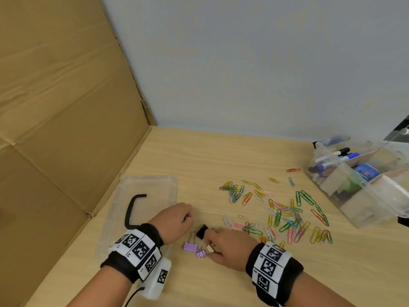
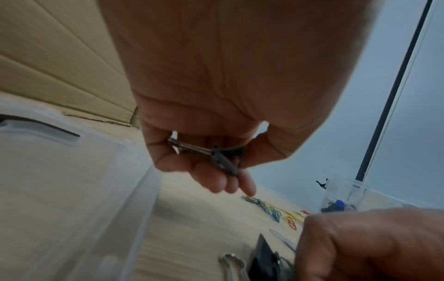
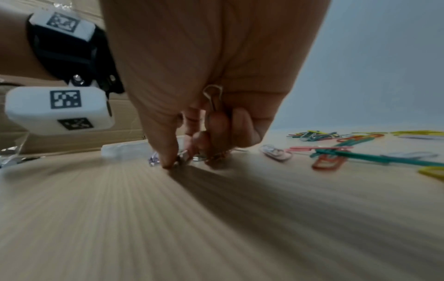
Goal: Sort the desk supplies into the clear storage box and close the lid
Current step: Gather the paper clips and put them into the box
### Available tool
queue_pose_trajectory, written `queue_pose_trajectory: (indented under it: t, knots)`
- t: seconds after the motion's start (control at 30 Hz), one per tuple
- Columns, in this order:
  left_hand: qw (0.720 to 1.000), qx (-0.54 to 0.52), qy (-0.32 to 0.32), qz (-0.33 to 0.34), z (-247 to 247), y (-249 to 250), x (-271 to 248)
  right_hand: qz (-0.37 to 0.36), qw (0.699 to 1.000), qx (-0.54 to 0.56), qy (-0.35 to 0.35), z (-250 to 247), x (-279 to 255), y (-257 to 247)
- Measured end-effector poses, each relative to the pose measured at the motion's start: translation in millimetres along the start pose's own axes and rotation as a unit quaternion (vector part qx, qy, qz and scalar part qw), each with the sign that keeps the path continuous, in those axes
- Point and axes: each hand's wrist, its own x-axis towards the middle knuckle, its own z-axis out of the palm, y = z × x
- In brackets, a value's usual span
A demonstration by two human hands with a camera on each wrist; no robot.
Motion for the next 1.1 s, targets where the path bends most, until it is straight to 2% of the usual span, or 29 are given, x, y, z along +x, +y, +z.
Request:
queue_pose_trajectory:
  t: [0.1,0.17,0.2,0.23,0.3,0.33,0.37,0.43,0.47,0.5,0.53,0.6,0.63,0.67,0.7,0.8,0.93,1.03,1.1]
  knots:
    - [0.999,-0.003,-0.043,-0.003,2.2,0.8,-1.8,0.035,0.99,0.137,0.006,-2.9,-6.2,11.1]
    - [0.997,-0.02,-0.072,0.006,3.0,3.4,-4.5,0.086,0.957,0.275,0.021,-8.4,-10.4,20.6]
    - [0.996,-0.03,-0.089,0.008,3.5,4.2,-5.7,0.112,0.922,0.37,0.028,-11.2,-12.3,24.7]
    - [0.993,-0.036,-0.109,0.007,4.4,3.8,-6.2,0.125,0.867,0.481,0.033,-13.1,-14.0,28.2]
    - [0.991,-0.019,-0.133,0.006,7.3,2.4,-5.1,0.116,0.738,0.663,0.045,-14.5,-15.2,33.5]
    - [0.991,-0.004,-0.136,0.006,9.0,2.4,-4.8,0.102,0.694,0.711,0.051,-14.5,-16.4,35.5]
    - [0.991,0.008,-0.135,0.005,10.9,2.5,-4.5,0.087,0.669,0.736,0.058,-15.4,-17.2,36.2]
    - [0.992,0.018,-0.128,0.006,13.9,2.3,-4.4,0.068,0.649,0.755,0.067,-15.5,-17.9,35.6]
    - [0.992,0.018,-0.122,0.009,15.0,2.4,-4.7,0.073,0.657,0.747,0.071,-15.5,-16.8,34.6]
    - [0.993,0.018,-0.115,0.015,16.0,2.1,-4.8,0.084,0.69,0.715,0.076,-15.4,-15.6,32.2]
    - [0.994,0.017,-0.105,0.023,16.8,1.7,-5.0,0.099,0.752,0.646,0.082,-15.5,-14.9,28.5]
    - [0.996,0.002,-0.079,0.035,16.9,-0.7,-4.9,0.105,0.891,0.433,0.086,-15.9,-13.3,18.1]
    - [0.997,-0.009,-0.066,0.038,16.2,-2.2,-4.6,0.088,0.937,0.328,0.078,-14.1,-12.6,12.0]
    - [0.997,-0.022,-0.054,0.042,15.0,-3.8,-4.2,0.064,0.969,0.232,0.06,-12.4,-11.9,5.4]
    - [0.998,-0.037,-0.04,0.045,13.6,-5.0,-3.7,0.048,0.987,0.146,0.043,-10.7,-10.8,-0.8]
    - [0.995,-0.093,0.008,0.038,7.2,-3.8,-3.0,0.033,0.999,0.002,0.027,-1.8,-5.1,-8.7]
    - [0.987,-0.15,0.04,0.028,1.5,0.2,-0.6,0.037,0.998,-0.041,0.003,7.2,2.9,-9.4]
    - [0.993,-0.115,0.023,0.023,0.8,5.7,1.7,0.033,0.998,-0.052,-0.006,7.8,3.2,-7.4]
    - [0.997,-0.068,-0.024,0.024,3.8,11.9,2.3,0.031,0.998,-0.055,-0.002,6.5,1.7,-5.6]
